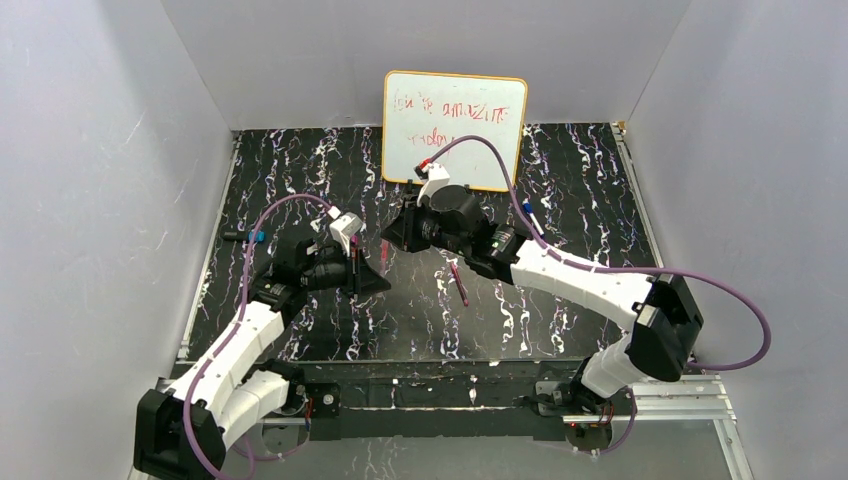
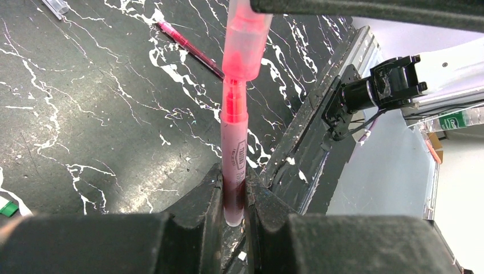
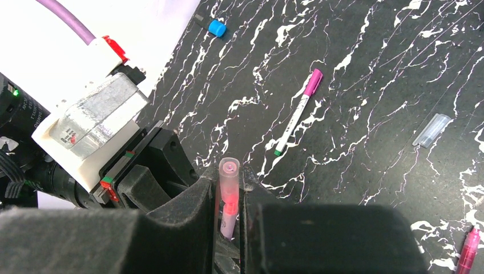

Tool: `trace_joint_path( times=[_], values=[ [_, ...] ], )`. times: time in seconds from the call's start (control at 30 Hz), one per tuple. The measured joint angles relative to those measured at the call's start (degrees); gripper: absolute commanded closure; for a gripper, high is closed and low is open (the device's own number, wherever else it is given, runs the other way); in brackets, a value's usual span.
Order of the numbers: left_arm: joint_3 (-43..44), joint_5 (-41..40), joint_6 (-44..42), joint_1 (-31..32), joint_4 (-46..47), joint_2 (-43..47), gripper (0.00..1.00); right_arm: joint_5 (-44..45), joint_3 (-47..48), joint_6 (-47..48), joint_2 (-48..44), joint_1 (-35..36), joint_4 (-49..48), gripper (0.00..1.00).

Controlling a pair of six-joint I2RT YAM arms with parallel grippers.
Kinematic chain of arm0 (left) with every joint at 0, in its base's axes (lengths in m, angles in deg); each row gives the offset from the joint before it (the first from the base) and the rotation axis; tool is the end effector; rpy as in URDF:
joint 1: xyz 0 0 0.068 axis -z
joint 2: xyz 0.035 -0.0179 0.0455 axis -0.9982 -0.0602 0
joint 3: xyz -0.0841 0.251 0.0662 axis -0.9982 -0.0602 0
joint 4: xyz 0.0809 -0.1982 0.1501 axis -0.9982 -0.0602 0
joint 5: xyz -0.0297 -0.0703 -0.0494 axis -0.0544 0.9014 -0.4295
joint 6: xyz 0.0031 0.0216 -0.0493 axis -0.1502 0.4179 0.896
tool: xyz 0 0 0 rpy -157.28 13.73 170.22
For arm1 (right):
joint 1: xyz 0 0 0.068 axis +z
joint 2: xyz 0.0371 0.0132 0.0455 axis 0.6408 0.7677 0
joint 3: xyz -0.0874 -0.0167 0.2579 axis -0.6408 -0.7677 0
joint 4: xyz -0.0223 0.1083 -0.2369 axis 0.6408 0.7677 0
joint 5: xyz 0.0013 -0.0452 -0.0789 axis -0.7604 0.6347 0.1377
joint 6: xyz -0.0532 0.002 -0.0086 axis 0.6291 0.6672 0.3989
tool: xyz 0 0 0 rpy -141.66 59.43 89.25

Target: Insert the pens into the pen caps

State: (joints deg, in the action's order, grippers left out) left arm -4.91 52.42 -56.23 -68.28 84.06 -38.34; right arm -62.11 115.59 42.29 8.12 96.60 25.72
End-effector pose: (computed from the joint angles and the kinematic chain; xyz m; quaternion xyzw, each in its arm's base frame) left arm 0.1836 -0.0873 0.2546 0.2245 0.7690 -0.4570 0.3865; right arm 0.1982 0.2978 0.3349 -0.1210 0.7901 0.4154 0.4343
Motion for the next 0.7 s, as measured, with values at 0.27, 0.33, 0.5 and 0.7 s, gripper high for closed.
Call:
trace_joint_path(
  times=[0.27,0.33,0.5,0.7],
  values=[
    [0.0,-0.5,-0.4,0.0,-0.9,1.2,1.0,0.3,-0.3,0.0,-0.3,0.3,-0.5,0.99],
    [0.0,-0.7,-0.6,0.0,-1.3,1.3,1.0,0.3,-0.4,0.1,-0.3,0.4,-0.5,0.99],
    [0.3,-0.9,-1.0,0.0,-2.6,1.4,1.0,0.3,-1.0,0.3,-0.3,0.6,-0.7,0.99],
    [1.4,-0.9,-1.0,0.0,-2.8,2.2,1.0,0.0,-1.6,0.2,-0.4,1.3,-1.3,0.99]
  ],
)
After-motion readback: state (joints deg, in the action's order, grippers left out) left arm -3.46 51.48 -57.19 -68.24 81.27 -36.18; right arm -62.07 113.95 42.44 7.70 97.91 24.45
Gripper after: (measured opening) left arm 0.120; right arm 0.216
